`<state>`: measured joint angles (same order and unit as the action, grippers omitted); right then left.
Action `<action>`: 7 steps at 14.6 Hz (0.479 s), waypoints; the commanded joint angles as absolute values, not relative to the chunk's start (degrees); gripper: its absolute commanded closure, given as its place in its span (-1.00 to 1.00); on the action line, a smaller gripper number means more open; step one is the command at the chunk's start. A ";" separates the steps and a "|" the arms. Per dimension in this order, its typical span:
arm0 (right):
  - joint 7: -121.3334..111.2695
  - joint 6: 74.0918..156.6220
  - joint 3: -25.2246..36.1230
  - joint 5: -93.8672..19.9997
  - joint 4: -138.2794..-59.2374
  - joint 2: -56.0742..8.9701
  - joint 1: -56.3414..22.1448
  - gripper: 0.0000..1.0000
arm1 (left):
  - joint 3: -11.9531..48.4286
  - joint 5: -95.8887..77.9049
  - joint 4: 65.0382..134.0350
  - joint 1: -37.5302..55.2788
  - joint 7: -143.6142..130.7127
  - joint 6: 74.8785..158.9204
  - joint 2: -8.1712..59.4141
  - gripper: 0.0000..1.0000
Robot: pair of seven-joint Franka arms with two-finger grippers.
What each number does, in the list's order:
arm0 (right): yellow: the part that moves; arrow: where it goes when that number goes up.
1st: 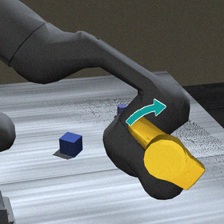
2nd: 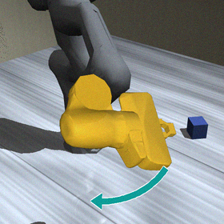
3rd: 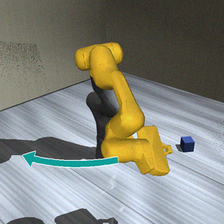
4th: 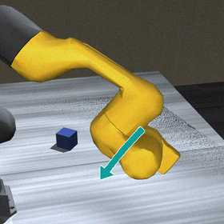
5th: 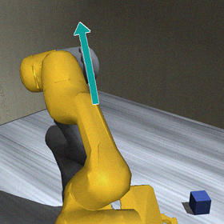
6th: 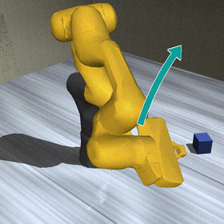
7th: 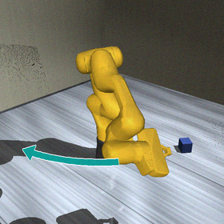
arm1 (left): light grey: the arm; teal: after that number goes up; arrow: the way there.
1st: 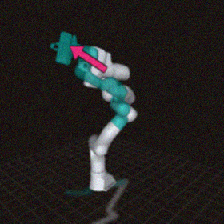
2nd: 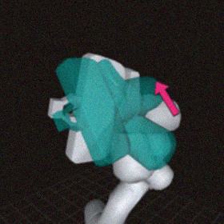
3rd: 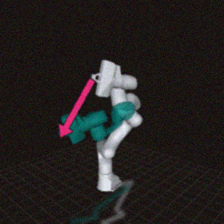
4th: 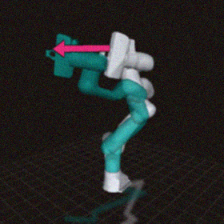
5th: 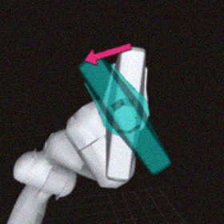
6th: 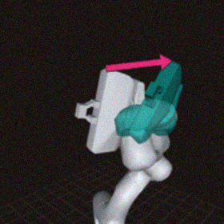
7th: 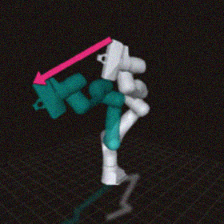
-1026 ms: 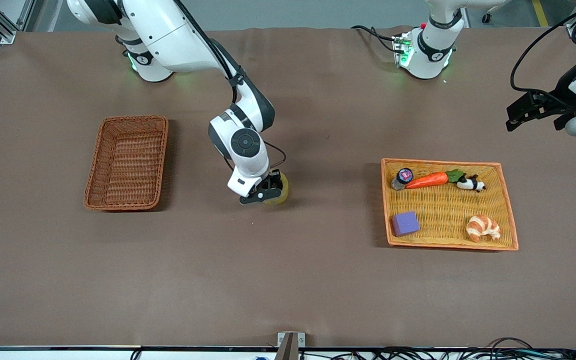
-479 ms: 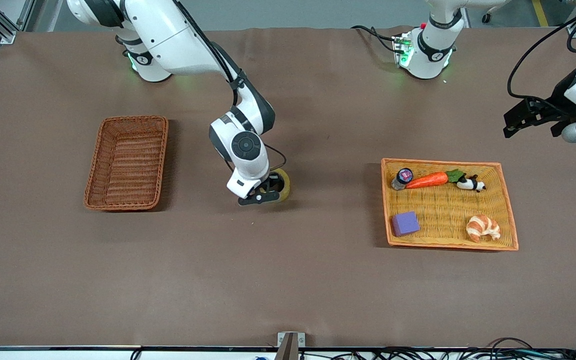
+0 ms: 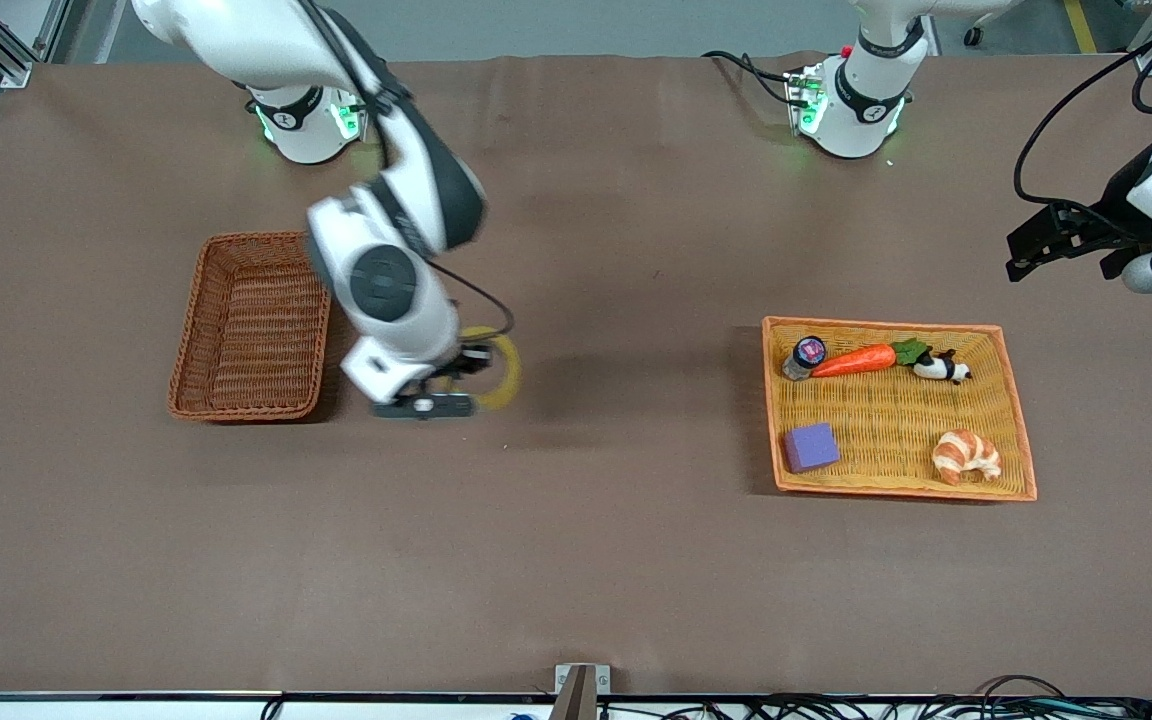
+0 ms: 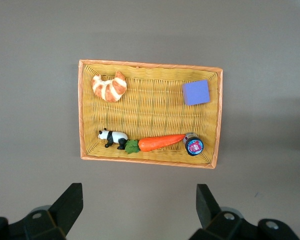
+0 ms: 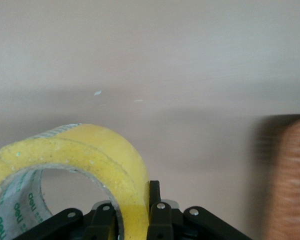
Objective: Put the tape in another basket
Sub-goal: 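Carry the tape roll with the right gripper into the brown basket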
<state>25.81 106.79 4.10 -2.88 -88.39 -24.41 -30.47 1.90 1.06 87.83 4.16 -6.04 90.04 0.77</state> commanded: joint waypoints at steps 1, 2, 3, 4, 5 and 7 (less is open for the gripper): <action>16.30 103.11 2.81 -2.20 -95.26 -14.53 -21.13 0.99 | 2.02 1.58 88.50 3.96 -6.68 90.62 0.26 -1.00; 10.34 102.49 3.25 -2.11 -97.80 -12.24 -18.74 0.99 | 2.02 1.58 88.42 3.96 -6.68 90.62 0.44 -1.00; 5.24 102.57 4.64 -2.02 -100.43 -10.22 -17.59 0.99 | 2.02 1.58 88.33 3.96 -6.68 90.62 0.70 -1.00; 0.75 102.92 7.79 -2.02 -103.33 -8.54 -17.58 0.99 | 2.11 1.50 88.33 3.96 -6.68 90.62 0.70 -1.00; -2.86 103.27 10.26 -1.93 -106.06 -7.22 -17.58 0.99 | 2.11 1.49 88.33 3.96 -6.68 90.62 0.70 -1.00; -8.41 107.72 14.04 -0.45 -113.34 -4.24 -17.49 0.99 | 2.02 1.49 88.33 3.87 -6.68 90.62 0.70 -1.00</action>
